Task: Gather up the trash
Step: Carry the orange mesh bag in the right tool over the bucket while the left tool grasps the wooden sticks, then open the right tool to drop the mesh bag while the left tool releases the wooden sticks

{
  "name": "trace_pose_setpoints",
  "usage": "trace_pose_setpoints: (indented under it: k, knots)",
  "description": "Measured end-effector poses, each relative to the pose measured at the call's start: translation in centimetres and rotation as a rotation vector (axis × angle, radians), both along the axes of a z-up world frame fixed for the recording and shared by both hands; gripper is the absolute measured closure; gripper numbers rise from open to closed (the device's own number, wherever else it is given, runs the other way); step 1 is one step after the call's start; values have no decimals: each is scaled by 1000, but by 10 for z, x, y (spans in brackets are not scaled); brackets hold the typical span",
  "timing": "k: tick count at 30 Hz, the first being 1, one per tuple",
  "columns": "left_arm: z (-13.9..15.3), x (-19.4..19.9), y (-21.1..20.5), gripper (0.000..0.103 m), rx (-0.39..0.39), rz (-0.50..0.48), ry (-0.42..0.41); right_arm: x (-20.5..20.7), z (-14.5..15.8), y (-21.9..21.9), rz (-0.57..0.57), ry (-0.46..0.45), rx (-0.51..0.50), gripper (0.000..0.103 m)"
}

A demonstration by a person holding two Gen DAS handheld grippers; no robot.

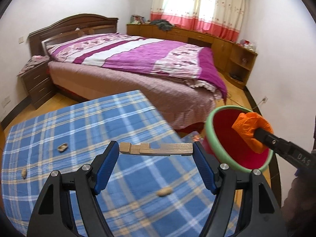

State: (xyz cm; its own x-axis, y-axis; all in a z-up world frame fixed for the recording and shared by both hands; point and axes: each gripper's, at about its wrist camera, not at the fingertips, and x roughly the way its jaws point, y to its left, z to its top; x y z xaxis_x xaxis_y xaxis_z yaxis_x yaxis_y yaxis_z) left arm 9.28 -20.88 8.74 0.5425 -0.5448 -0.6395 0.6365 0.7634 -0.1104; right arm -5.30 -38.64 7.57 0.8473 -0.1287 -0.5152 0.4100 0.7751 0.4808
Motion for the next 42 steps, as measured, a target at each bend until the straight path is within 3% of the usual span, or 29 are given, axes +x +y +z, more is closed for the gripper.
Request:
trace_pose_setpoints:
  k: [10, 17, 27, 34, 42]
  knots:
    - [-5, -21, -60, 27, 8, -107, 2, -33, -21, -53, -127, 54, 15, 80]
    - [-13, -29, -99, 27, 25, -167, -1, -46, -33, -87, -177, 68, 37, 65]
    - [-30, -42, -150, 27, 60, -278, 5, -61, -34, -111, -238, 37, 38, 65]
    - [-44, -46, -170, 27, 75, -334, 62, -64, -36, -120, -254, 36, 44, 64]
    - [-53, -43, -170, 22, 78, -306, 73, -66, -38, -122, -247, 40, 59, 62]
